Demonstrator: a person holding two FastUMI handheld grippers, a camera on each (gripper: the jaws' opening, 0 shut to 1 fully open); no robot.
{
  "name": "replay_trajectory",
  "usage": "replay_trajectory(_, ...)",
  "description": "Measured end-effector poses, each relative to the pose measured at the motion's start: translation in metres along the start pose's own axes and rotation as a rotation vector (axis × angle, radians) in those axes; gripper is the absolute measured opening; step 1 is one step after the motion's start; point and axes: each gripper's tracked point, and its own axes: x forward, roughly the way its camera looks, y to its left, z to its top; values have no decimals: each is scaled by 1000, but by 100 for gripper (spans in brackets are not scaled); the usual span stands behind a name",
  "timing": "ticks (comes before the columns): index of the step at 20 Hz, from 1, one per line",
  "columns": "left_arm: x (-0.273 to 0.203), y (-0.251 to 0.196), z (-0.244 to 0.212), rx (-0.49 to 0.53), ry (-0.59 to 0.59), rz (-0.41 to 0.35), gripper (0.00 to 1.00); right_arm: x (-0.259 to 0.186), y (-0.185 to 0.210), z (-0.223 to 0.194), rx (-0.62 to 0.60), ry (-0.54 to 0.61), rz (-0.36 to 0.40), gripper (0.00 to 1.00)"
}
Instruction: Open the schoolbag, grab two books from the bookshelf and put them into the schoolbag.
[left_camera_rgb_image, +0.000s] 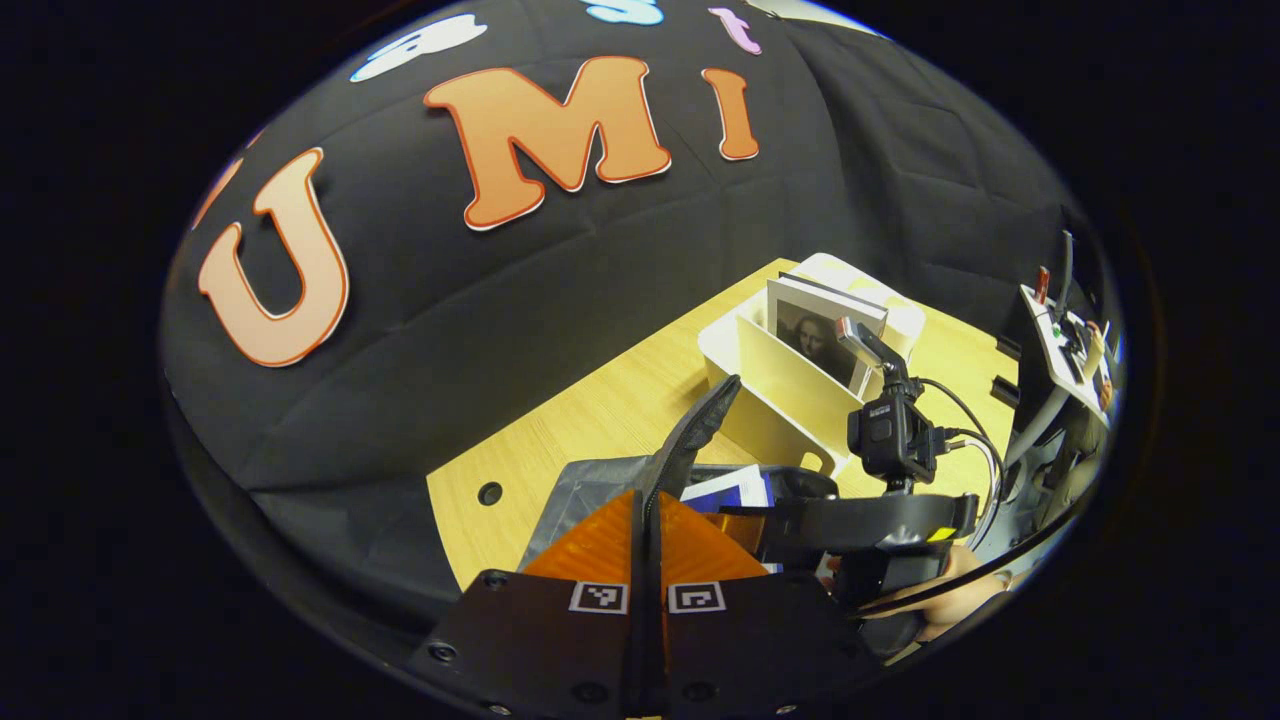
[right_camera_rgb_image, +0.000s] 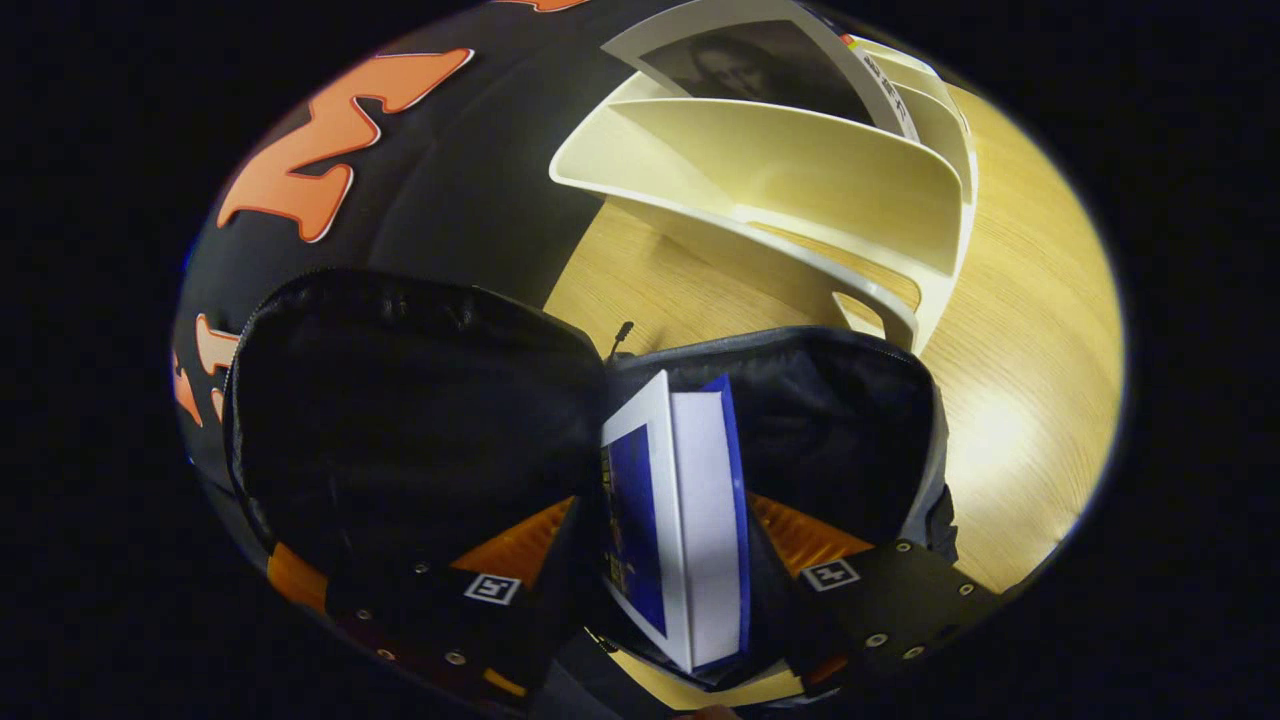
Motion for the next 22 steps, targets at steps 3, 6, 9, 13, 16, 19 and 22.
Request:
replay_trajectory(3,0,7,-3,-11,3,4,1,-14,-2,-1,3,39,-7,98)
replay_trajectory(6,-1,12,-8,-38,2,3,1,-33,-5,3,6,60,4,98)
replay_trajectory(9,-2,14,-13,-65,2,1,1,-56,-3,17,34,31,42,98)
replay_trajectory(13,-6,14,-12,-49,-7,2,1,-100,-11,34,-13,4,76,98)
replay_trajectory(16,-5,11,-14,-56,-7,-4,1,-133,-29,54,-52,-42,84,98)
replay_trajectory(19,-5,6,-14,-66,-10,-13,1,-165,-59,79,-91,-95,47,98)
replay_trajectory(22,-6,7,-14,-70,-10,-11,1,-193,-83,106,-176,-145,1,98)
